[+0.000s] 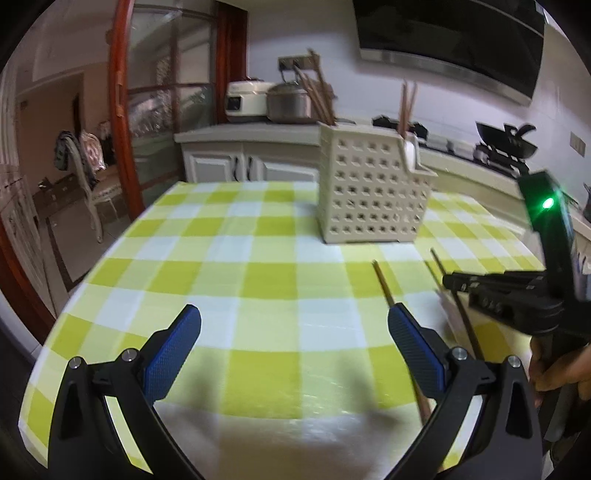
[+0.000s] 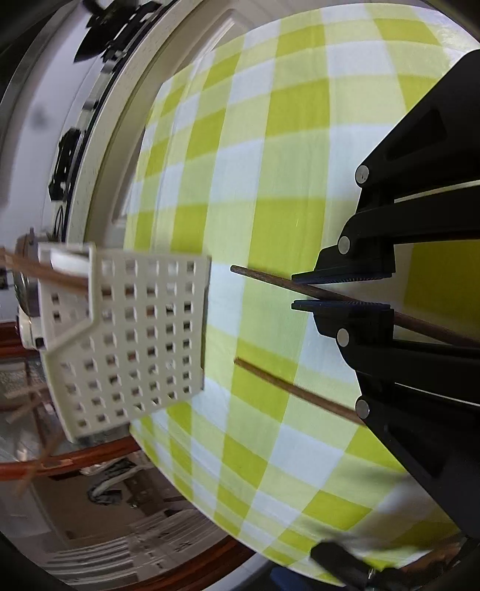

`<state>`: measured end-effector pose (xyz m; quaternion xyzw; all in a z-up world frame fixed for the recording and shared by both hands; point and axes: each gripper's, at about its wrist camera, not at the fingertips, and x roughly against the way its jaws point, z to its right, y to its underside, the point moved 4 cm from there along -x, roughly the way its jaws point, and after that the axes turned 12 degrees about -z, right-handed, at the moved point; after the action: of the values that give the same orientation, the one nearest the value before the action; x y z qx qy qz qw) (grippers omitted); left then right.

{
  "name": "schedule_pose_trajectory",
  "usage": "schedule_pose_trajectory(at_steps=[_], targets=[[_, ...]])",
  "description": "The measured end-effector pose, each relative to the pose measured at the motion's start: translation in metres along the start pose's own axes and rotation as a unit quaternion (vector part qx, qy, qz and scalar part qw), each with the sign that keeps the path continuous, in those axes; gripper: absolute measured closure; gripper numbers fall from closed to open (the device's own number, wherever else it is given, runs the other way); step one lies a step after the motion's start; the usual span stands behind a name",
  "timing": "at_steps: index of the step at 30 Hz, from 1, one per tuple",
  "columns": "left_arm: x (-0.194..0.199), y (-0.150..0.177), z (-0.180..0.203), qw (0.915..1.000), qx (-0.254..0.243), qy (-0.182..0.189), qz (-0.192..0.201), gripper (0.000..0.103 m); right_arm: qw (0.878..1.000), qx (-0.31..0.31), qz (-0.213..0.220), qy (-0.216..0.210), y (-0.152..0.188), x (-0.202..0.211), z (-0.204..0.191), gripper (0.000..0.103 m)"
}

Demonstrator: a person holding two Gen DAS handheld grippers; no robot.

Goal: Organize utensils
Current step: 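Close the right tool on one chopstick while the left tool grips another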

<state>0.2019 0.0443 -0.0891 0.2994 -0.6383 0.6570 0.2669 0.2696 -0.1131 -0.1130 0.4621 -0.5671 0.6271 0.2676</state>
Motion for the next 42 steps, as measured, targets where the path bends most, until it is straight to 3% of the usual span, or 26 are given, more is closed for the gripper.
schedule_pose_trajectory(at_steps=[8, 15, 27, 32, 42], targets=[[-0.029, -0.008, 0.028, 0.9976, -0.01, 0.037, -0.057, 0.005, 1.0, -0.013, 0.018, -0.021, 0.016, 0.018, 0.03, 0.093], [-0.062, -0.019, 0.059, 0.9928, -0.04, 0.039, -0.106, 0.044, 0.998, -0.017, 0.03, -0.043, 0.025, 0.027, 0.043, 0.093], [-0.099, -0.028, 0.085, 0.985, -0.065, 0.027, -0.158, 0.081, 0.997, -0.026, 0.037, -0.061, 0.033, 0.031, 0.056, 0.093], [-0.098, -0.026, 0.092, 0.9841, -0.085, 0.026, -0.154, 0.095, 0.997, -0.027, 0.038, -0.063, 0.033, 0.031, 0.057, 0.093], [-0.098, -0.024, 0.092, 0.9844, -0.096, 0.033, -0.144, 0.097, 0.998, -0.015, 0.028, -0.054, 0.033, 0.027, 0.047, 0.093]])
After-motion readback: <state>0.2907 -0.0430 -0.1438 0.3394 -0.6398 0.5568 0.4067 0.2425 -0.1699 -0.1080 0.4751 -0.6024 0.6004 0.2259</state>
